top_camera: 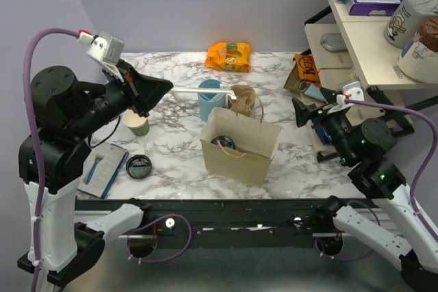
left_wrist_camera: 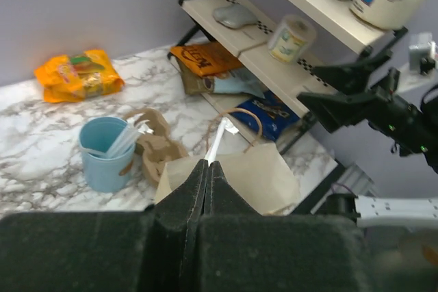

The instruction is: Pack the takeout coffee

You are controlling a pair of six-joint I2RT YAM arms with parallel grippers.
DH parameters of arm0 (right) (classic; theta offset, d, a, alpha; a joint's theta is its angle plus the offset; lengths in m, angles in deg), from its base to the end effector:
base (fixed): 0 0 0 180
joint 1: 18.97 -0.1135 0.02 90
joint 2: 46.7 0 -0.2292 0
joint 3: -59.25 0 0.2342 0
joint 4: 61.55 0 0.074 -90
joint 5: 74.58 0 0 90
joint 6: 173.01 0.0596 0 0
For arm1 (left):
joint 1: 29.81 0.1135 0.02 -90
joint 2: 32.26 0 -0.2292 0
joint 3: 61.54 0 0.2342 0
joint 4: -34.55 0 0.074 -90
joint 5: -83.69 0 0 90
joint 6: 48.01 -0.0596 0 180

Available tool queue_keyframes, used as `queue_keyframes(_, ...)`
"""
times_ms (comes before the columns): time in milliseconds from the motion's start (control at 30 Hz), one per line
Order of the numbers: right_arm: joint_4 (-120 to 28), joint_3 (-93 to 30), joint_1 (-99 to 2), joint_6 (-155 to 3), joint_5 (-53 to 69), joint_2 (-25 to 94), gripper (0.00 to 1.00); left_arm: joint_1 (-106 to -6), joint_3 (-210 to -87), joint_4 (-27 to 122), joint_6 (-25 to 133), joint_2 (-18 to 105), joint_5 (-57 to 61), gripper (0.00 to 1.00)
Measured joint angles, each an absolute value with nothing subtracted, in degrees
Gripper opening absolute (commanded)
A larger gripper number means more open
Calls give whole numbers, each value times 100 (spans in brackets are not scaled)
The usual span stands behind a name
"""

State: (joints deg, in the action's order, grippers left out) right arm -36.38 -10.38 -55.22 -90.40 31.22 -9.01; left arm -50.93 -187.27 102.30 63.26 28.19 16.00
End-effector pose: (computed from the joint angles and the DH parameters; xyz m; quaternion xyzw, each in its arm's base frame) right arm 0.1449 0.0861 0.3930 -0.1491 0.6489 0.0961 0.7399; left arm 0.1168 -0.0694 0.5201 0.1329 0.7087 -0.3756 0.5822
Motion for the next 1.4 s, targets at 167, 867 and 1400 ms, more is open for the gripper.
queue_keyframes(167,-3642,-1022,-5522,-9038,3023,-872,89,-5100,-17923,10082,6241,2622,2721,0)
queue_keyframes(867,-3636,-970,-5522,-9025,2938,-789,89,-7454,-16813,9498,6379,3754,2149,0)
queue_keyframes(1400,-3631,-968,-5522,-8713,2953,-1062,100,-8346,-17921,10104,6182,4851,299,99)
